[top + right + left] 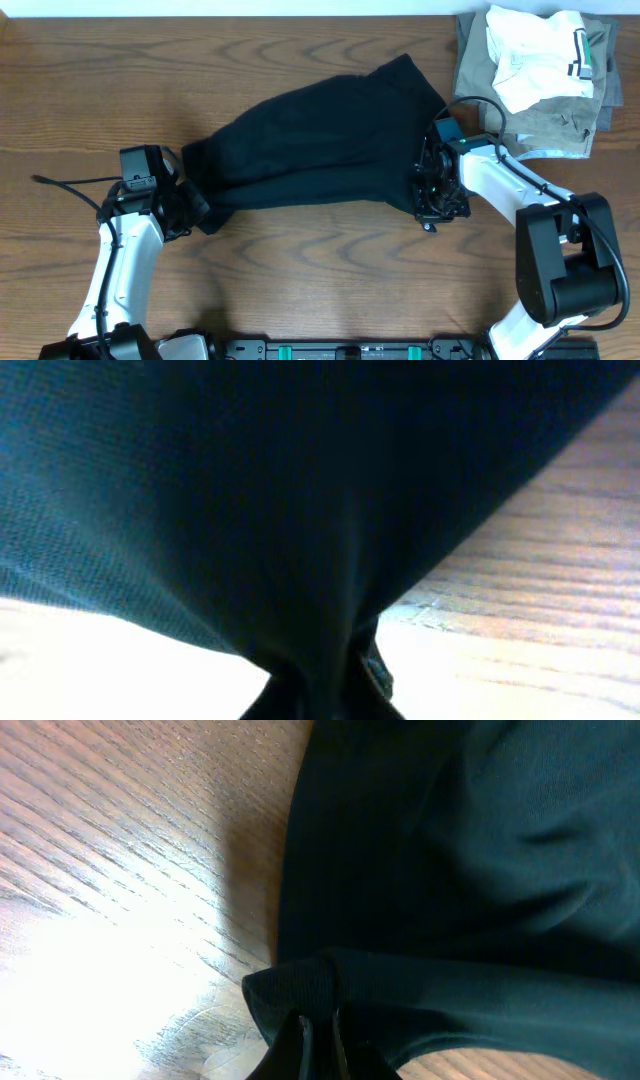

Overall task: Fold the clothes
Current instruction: 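Grasp the t-shirt's near corners with left and right grippers, then lift the t-shirt with both grippers and swing it away, shaking it out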

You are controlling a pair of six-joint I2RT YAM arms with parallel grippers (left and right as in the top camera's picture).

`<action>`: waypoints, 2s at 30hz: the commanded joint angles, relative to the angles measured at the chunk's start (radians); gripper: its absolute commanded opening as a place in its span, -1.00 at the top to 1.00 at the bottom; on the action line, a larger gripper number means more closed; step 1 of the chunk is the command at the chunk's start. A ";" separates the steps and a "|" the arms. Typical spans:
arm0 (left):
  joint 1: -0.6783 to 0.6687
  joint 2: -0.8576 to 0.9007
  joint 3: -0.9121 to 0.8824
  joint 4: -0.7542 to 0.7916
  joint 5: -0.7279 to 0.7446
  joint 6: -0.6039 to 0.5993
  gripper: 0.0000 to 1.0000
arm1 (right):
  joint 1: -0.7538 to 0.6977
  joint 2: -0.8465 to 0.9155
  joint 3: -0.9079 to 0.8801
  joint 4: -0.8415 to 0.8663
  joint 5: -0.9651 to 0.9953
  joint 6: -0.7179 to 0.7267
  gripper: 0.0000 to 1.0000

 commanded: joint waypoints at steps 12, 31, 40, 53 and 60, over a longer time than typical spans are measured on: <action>0.005 -0.023 0.348 -0.127 -0.017 0.084 0.88 | -0.110 -0.179 0.302 0.119 -0.008 -0.036 0.97; 0.005 -0.157 0.848 -0.124 -0.017 0.093 0.88 | -0.154 -0.193 0.987 0.008 -0.003 -0.193 0.98; 0.005 -0.338 0.885 -0.127 -0.038 0.096 0.88 | -0.224 -0.296 1.165 -0.109 0.015 -0.233 0.98; 0.005 -0.378 0.885 -0.132 -0.039 0.136 0.88 | -0.242 -0.425 1.175 -0.109 0.044 -0.243 0.98; 0.005 -0.200 0.885 -0.118 -0.039 0.148 0.88 | -0.241 -0.301 1.175 -0.087 0.021 -0.243 0.98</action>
